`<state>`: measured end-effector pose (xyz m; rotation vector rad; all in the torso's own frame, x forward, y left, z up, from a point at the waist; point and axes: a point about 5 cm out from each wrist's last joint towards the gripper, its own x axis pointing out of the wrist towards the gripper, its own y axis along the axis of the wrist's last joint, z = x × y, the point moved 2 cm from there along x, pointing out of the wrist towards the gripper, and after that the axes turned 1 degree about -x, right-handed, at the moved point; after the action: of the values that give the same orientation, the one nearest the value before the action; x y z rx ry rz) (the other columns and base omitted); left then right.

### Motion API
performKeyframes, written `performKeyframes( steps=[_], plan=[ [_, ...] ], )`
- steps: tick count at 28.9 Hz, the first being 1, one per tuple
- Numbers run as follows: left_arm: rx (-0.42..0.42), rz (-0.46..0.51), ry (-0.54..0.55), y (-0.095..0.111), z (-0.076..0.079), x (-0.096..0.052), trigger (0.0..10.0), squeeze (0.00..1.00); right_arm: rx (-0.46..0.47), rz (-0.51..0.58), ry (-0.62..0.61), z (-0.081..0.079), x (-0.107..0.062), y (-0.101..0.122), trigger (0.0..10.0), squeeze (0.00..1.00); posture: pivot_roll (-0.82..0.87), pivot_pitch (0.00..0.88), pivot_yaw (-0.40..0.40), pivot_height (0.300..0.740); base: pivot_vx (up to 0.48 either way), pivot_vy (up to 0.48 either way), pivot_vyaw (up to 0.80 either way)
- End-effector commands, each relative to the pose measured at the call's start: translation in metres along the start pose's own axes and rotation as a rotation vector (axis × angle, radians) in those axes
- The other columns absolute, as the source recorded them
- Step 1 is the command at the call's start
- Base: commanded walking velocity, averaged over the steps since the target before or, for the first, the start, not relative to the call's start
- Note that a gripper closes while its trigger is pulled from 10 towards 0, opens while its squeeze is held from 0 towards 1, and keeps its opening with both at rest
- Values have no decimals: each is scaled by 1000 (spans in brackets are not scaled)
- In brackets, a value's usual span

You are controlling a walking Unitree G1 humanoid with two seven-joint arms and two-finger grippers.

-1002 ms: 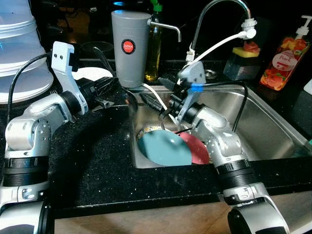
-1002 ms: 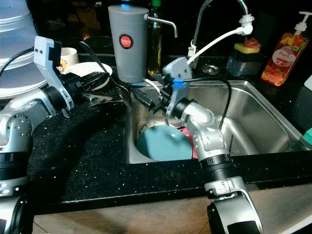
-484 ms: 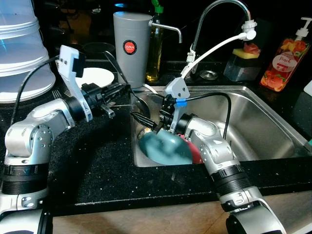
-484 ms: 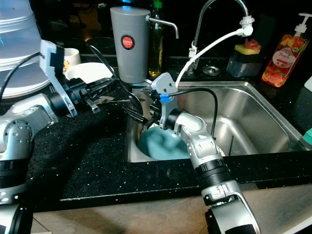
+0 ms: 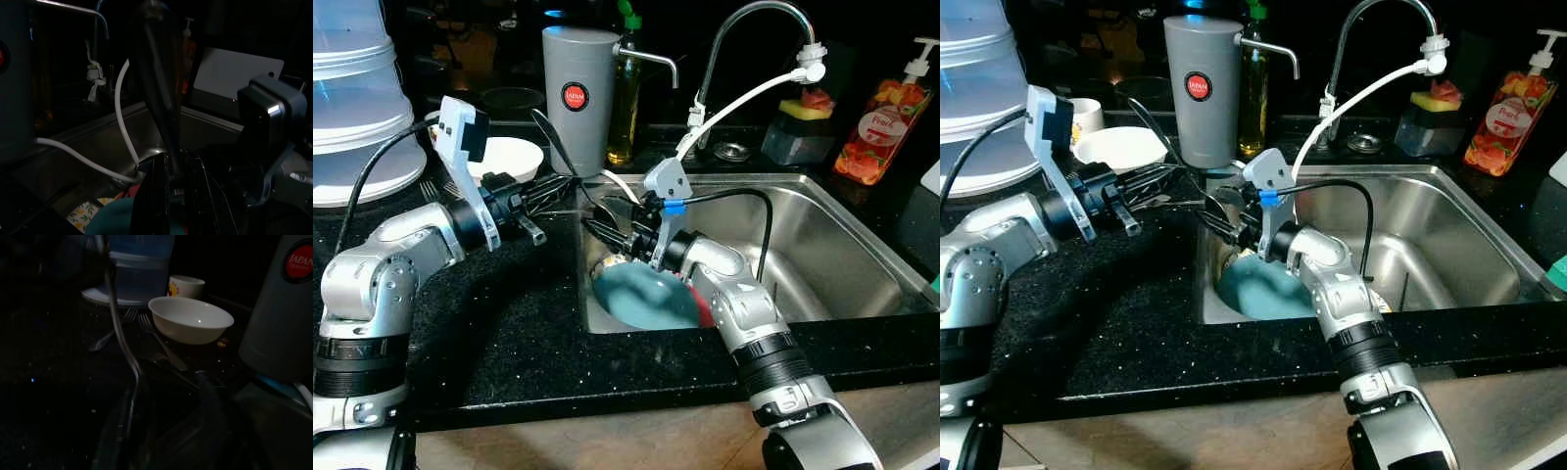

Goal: Kitchen organization

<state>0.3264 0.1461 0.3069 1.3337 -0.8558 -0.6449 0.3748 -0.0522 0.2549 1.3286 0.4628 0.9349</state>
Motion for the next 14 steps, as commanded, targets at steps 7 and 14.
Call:
performKeyframes(
  steps=[7,14],
  plan=[
    [22,-31,-8,-1,3,-2,0,0,32,-3,-43,7,-3,-4,0,0,91,54,-59,740,0,0,0],
    [40,-39,17,-3,1,-1,0,0,48,-17,-50,8,-5,-8,0,0,88,52,-57,740,0,0,0]
  ],
)
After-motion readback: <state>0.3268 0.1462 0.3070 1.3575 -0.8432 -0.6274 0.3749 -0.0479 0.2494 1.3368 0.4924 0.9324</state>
